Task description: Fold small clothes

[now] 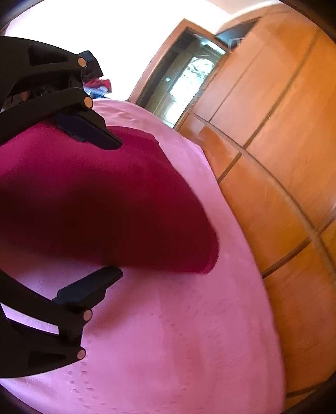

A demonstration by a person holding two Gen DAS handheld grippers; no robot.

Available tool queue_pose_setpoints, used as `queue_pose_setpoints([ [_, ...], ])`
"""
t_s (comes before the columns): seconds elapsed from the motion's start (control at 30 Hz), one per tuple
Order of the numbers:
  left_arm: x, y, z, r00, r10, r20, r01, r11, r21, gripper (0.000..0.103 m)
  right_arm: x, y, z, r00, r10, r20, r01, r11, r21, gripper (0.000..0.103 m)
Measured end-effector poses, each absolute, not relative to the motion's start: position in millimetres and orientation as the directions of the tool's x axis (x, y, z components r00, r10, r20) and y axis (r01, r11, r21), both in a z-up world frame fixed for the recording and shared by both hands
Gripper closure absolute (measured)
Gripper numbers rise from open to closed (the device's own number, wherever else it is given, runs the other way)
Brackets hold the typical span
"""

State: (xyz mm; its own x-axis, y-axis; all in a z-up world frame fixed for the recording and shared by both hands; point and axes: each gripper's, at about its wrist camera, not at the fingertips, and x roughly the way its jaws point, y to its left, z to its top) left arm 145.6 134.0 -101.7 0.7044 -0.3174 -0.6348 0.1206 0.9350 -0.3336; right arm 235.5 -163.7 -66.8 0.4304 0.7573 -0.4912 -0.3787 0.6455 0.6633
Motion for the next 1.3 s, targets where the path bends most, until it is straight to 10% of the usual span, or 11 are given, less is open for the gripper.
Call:
queue_pose_setpoints([
  [0.2,150,149,-116,0.67,-0.451,-0.589,0.157,0.862,-0.481,0.037,231,-145,-74,0.339,0.788,-0.513,-0.45,0.615,0.647,0.017],
  [0.3,155,154,-121,0.62,-0.583,-0.526,0.221,0.772,-0.596,0.059,232,-135,-79,0.33,0.773,-0.543,-0.462,0.633,0.621,0.029],
  [0.53,148,144,-118,0.602,-0.65,-0.463,0.255,0.706,-0.661,0.067,207,-149,-57,0.381,0.771,-0.51,-0.493,0.636,0.593,0.056],
  [1.0,204,-84,-66,0.37,-0.788,-0.492,0.541,0.613,-0.576,0.072,145,-354,-13,0.715,0.565,-0.411,-0.296,0.777,0.555,0.057],
  [1.3,234,-238,-74,0.287,-0.682,-0.673,0.644,0.658,-0.391,0.072,137,-463,-71,0.757,0.37,-0.538,0.003,0.822,0.57,0.048],
])
